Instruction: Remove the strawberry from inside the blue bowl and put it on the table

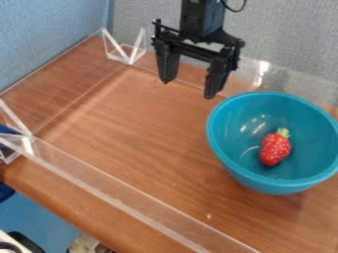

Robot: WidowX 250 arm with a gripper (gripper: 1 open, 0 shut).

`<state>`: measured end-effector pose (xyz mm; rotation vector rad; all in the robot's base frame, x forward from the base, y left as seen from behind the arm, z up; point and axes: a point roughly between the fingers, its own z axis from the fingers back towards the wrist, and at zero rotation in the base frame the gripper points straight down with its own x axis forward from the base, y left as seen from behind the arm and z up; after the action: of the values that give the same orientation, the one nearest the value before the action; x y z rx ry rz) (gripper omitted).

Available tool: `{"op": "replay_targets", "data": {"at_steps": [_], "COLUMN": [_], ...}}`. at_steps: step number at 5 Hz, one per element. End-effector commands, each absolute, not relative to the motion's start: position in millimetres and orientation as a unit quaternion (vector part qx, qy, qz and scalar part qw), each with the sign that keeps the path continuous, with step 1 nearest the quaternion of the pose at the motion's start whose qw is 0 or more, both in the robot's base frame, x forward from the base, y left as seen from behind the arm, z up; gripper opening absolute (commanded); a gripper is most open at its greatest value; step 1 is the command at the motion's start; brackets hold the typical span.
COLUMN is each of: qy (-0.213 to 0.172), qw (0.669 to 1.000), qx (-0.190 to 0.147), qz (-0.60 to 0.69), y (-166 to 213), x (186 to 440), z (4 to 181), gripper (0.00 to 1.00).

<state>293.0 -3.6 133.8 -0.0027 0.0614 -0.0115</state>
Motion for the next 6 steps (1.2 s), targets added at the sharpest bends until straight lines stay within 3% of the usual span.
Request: {"op": "replay_targets", "data": {"at_steps": [1,4,6], "qy": [0.034,0.003,-0.022], "qw": [0.999,0.995,0.994], "qx": [-0.004,-0.022,-0.025], "qz": [-0.015,-0.101,-0.108], "y": [-9,-70,-80], "x": [293,282,266], "z": [129.2,140.6,153.8], "gripper": [1.00,1.00,1.00]}}
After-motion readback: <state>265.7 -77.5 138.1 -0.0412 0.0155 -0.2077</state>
